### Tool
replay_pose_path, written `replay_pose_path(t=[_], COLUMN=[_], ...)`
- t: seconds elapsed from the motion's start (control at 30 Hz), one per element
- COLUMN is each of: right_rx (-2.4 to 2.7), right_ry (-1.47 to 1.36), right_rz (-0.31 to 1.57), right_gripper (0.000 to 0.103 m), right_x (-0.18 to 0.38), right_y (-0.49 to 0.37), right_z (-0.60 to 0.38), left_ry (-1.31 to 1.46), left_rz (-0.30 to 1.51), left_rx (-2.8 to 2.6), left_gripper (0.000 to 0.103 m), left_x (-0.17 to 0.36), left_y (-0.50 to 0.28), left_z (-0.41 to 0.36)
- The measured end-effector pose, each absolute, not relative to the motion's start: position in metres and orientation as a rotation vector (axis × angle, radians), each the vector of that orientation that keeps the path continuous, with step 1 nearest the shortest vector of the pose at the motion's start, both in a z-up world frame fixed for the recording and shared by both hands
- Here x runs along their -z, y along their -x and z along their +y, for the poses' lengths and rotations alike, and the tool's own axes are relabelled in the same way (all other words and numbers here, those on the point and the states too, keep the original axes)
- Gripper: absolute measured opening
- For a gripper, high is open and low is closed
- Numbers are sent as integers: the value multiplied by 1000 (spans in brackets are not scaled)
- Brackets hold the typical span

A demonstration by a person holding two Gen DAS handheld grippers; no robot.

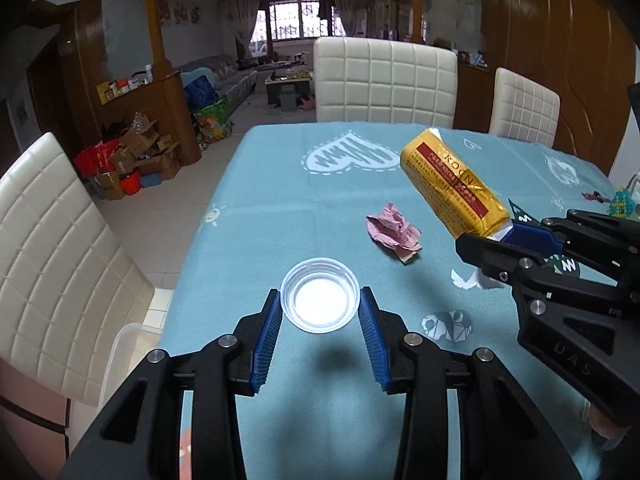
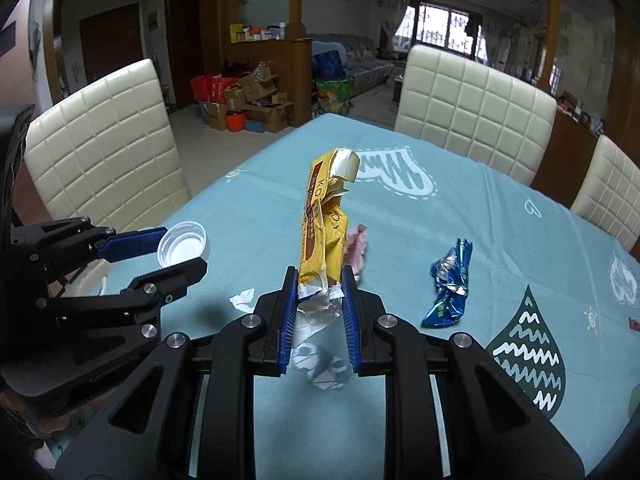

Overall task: Collect trash
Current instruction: 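Carry the cap and yellow wrapper over the clear bin and release both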

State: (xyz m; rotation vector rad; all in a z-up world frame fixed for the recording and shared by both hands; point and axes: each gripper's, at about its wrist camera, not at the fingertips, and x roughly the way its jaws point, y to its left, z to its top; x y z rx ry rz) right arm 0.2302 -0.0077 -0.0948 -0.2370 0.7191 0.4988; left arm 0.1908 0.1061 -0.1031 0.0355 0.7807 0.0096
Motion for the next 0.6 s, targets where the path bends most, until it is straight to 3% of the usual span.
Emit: replay_pose_path(t=[0.6], right_rx=[-569], right_ry=[353], right_rz=[648], right_gripper=[24], right_x=[70], right_y=[-172], right_z=[70], left_ry=[44], left_rz=[686], left_rx=[-96], left_gripper=[39], left_x=[77], left_y=[-121], left_z=[172])
